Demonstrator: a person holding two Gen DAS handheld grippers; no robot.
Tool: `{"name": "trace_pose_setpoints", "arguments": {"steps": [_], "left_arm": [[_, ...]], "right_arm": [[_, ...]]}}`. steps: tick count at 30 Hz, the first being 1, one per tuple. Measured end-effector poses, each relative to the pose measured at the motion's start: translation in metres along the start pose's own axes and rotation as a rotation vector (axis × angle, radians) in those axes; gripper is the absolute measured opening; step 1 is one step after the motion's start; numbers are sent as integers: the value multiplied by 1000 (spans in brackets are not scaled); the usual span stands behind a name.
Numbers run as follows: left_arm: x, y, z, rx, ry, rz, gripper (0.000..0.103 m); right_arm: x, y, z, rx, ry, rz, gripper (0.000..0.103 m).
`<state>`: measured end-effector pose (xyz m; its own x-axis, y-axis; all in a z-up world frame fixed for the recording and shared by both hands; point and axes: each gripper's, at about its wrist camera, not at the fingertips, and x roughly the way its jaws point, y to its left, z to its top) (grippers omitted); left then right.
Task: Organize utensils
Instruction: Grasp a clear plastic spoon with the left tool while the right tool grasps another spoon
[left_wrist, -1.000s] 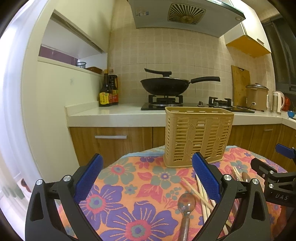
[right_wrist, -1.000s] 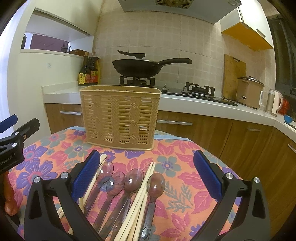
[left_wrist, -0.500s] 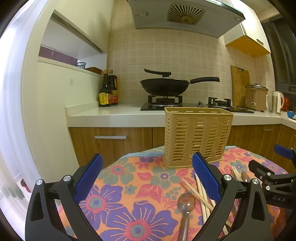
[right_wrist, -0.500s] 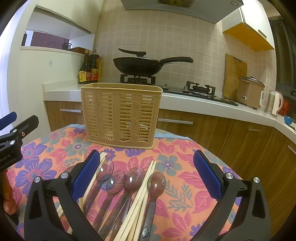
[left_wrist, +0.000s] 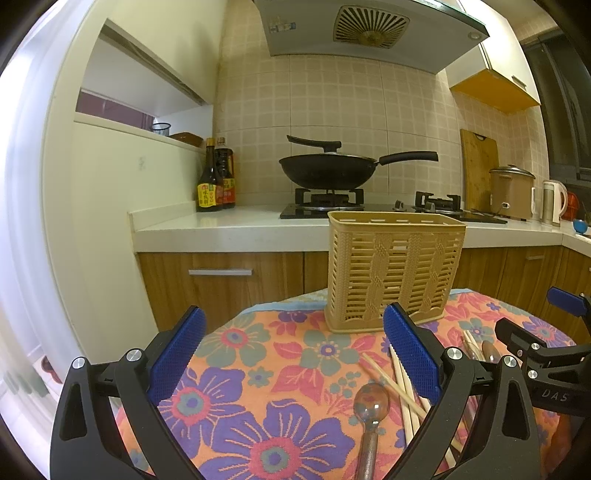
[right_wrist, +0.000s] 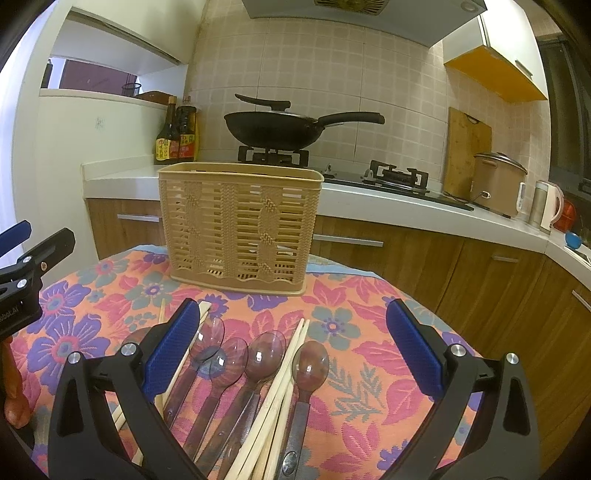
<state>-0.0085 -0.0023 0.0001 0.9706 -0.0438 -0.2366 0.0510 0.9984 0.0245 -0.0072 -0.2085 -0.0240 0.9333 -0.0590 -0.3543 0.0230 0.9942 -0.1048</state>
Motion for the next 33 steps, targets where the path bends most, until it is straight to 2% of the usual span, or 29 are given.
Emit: {"name": "trace_pose_setpoints", "arguments": {"steps": [16,20,22,24,26,27,28,30,31,32,33], "left_arm": [[1,0,-1,-1,2,0,94],[1,0,-1,1,0,11,94],[2,2,0,5,3,42,94],[4,11,1,-12,32,46,94],[10,23,1,-45,107,6,93],[19,32,1,-66,210,-79,91],[25,35,-1,-75,274,-127,88],[39,37,-6,-58,418,-216,76],[45,35,-9,-45,465,-246,76],[51,33,-12,-42,511,-280,74],[59,31,-17,-53,576,-328,66]], "right_arm": [[5,0,1,3,21,-18,96],[16,-7,0,39,78,-8,96],[20,-11,-1,58,94,-2,96],[23,-14,-1,72,112,-3,96],[27,-20,-2,100,145,14,96],[29,-23,-2,116,171,28,96],[33,-28,-3,144,213,49,96],[38,-35,-5,179,283,71,96],[42,-40,-6,202,331,98,94],[43,-42,-5,212,354,121,89],[43,-44,-4,217,372,144,87]]}}
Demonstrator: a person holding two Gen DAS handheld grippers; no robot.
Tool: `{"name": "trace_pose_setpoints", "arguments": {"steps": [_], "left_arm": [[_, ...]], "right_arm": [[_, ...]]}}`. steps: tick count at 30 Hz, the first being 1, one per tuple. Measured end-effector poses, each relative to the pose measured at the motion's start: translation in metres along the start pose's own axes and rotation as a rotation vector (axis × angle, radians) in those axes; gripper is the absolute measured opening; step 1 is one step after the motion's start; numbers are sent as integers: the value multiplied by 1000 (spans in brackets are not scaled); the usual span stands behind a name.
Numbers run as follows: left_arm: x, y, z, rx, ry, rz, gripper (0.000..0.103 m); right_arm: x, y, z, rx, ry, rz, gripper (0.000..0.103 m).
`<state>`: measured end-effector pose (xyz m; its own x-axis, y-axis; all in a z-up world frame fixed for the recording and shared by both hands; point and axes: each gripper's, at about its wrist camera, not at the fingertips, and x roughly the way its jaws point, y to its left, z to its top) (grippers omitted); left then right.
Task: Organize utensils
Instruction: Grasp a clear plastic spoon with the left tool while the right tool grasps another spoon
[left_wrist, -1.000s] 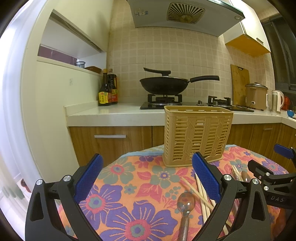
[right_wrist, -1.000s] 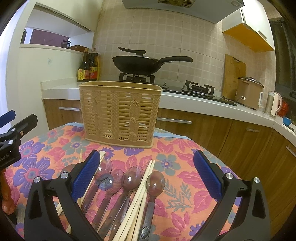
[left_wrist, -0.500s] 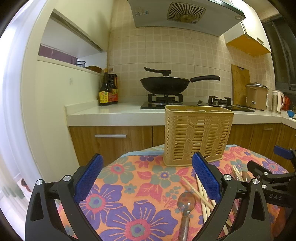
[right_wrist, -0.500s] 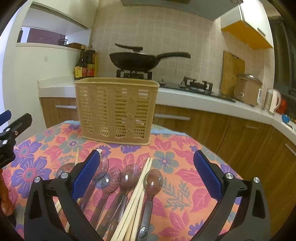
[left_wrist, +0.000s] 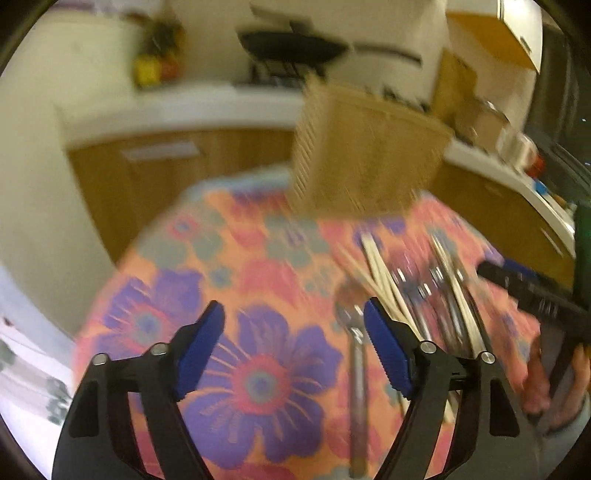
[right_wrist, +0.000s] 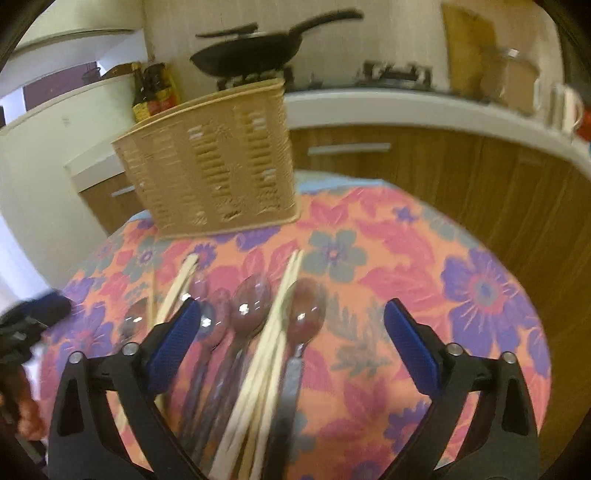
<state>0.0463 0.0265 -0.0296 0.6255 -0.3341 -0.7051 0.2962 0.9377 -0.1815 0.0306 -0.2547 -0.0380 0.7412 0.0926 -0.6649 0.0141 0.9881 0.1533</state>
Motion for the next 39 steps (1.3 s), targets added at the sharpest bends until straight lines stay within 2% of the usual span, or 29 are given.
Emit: {"name": "trace_pose_setpoints", "arguments": {"steps": [2,3,6,8,12,15,19,22,23,25,27,30,32,34,37,39], "left_arm": [[14,-1,-1,-16,83,-60,55],[20,-2,0,-17,124,-80,53],[31,-13,0,13,187,-92,49],[39,-18,2,34,211,-66,46],[46,-32,3,105,237,22,41],[51,-38,7,137,253,56,41],[52,-45,9,167,262,83,34],[51,-50,7,184,264,65,18],[51,-52,7,184,264,46,9],[50,-53,6,182,256,35,8],[48,-50,5,166,239,22,8],[47,-41,5,126,219,7,7],[46,-33,6,97,208,11,7],[44,-23,7,62,196,9,7],[40,-11,7,35,200,1,7],[42,-10,5,39,209,4,8]], "right_arm": [[-2,-1,4,-13,37,-4,82],[-2,-3,6,-17,55,-8,80],[0,-12,10,-2,130,14,68],[2,-20,13,15,182,31,60],[3,-21,16,13,238,79,60],[5,-16,20,-10,262,72,58],[21,-23,21,24,352,74,47],[32,-30,16,51,403,67,35],[35,-33,14,71,425,90,35],[38,-35,10,101,444,142,35],[38,-33,9,102,441,139,35],[41,-27,10,75,439,105,26],[42,-20,10,26,434,66,13],[42,-17,10,0,432,50,9],[35,-15,8,-38,396,-28,9],[36,-20,6,-31,397,-33,9]]}}
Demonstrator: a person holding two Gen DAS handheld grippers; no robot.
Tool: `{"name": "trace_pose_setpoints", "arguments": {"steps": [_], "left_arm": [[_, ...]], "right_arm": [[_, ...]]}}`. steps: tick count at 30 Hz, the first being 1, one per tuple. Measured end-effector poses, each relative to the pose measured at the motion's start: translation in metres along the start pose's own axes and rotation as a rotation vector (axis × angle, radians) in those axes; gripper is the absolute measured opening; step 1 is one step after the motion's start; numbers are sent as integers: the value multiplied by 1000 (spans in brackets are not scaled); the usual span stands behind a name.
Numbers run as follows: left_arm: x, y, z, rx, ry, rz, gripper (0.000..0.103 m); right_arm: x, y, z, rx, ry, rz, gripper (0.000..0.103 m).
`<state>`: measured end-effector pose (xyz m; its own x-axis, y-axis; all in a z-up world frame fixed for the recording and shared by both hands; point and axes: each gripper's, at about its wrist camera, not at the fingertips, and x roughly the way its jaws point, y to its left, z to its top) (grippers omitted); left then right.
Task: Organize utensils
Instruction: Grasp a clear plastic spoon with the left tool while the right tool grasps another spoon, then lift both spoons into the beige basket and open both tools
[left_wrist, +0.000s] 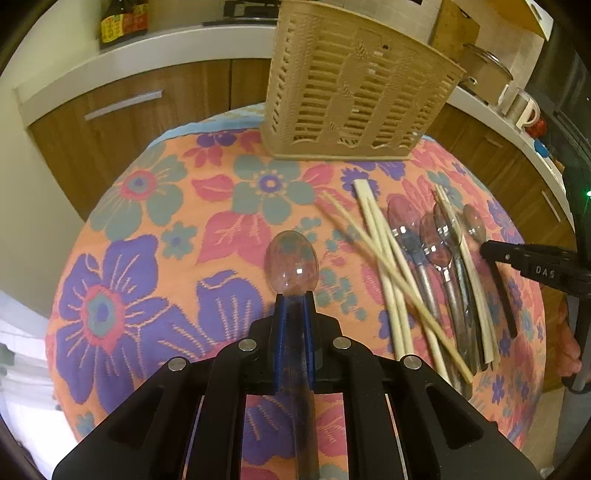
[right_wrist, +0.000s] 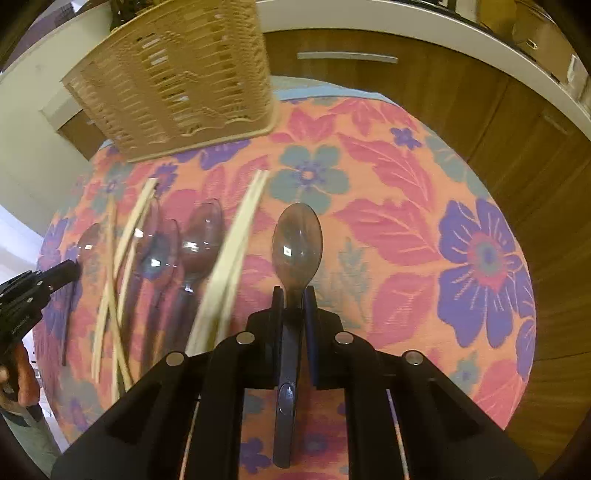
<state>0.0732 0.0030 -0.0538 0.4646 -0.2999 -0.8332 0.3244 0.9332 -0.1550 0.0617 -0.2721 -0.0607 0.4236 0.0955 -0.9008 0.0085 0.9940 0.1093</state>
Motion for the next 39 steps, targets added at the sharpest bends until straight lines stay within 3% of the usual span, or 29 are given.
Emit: {"name": "trace_pose_setpoints", "arguments": {"steps": [12,15,17,20,24,27,31,35,39], "left_arm": [[5,-20,1,99,68,79,21],[7,-25,1,136,79,110,20],[8,-28,1,152,72,140,10],[7,-30,2,155,44,149,10],[-30,-22,16,82,-140,42,10],[-68,-23,39,65,-306,-2,10],[-104,-31,75,60,-513,-29,10],[-116,-33,110,32,-636,-93,10],[-108,-37,145,15,-706,-137,10]], "right_arm": [[6,3,7,-61,70,-1,11],[8,7,8,-76,82,-3,12],[9,9,8,-78,83,4,11],[10,9,10,-90,75,14,9],[-9,7,15,-78,-7,111,9],[-38,8,33,-49,-102,257,9],[-83,27,63,-96,-314,261,9],[-113,34,95,-102,-471,301,9],[-127,28,135,-61,-581,352,9]]}}
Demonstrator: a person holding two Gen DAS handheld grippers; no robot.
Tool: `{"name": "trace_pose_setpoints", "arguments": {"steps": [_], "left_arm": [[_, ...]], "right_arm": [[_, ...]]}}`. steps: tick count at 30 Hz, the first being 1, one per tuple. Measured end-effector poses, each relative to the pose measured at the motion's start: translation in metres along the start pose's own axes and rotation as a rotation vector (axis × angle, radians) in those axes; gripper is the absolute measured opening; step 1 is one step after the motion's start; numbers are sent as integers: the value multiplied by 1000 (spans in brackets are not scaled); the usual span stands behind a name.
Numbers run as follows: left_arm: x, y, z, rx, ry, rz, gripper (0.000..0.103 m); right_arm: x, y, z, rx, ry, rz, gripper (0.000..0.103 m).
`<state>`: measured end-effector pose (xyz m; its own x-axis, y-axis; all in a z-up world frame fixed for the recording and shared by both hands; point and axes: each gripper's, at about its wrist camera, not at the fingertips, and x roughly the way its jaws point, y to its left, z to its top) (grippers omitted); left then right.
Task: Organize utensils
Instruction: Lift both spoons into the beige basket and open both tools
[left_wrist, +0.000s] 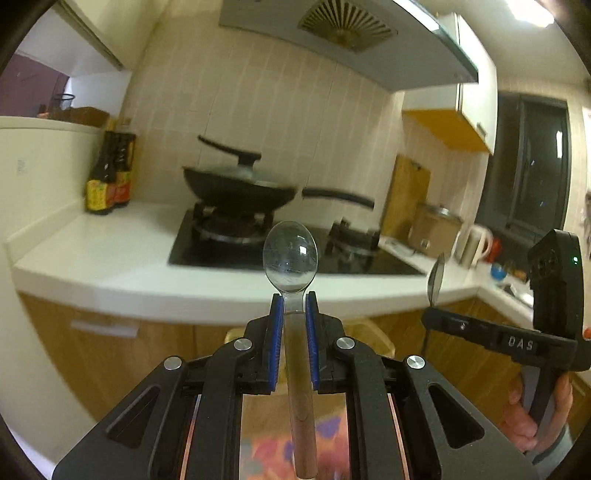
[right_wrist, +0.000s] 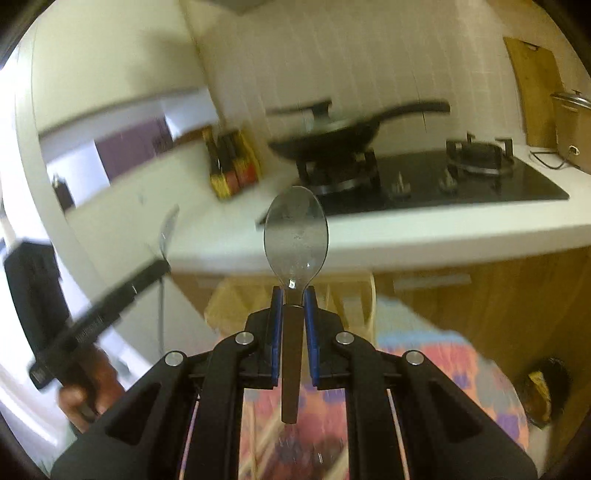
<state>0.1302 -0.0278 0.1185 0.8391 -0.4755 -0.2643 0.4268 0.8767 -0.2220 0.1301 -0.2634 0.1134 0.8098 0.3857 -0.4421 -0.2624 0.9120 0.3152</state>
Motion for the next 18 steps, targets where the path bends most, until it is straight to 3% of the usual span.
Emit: {"name": "trace_pose_setpoints", "arguments": {"steps": [8,15,18], "left_arm": [[42,17,4,-49,-81,33,10],[57,22,-3,-36,-125,109,10],[58,29,-2,-58,-128,115,10]], "right_arm": [[12,-20,24,-10,-194,-82,9],[40,-17,8,-99,-184,-175,9],[46,-19,2,-92,-168,-171,9]]}}
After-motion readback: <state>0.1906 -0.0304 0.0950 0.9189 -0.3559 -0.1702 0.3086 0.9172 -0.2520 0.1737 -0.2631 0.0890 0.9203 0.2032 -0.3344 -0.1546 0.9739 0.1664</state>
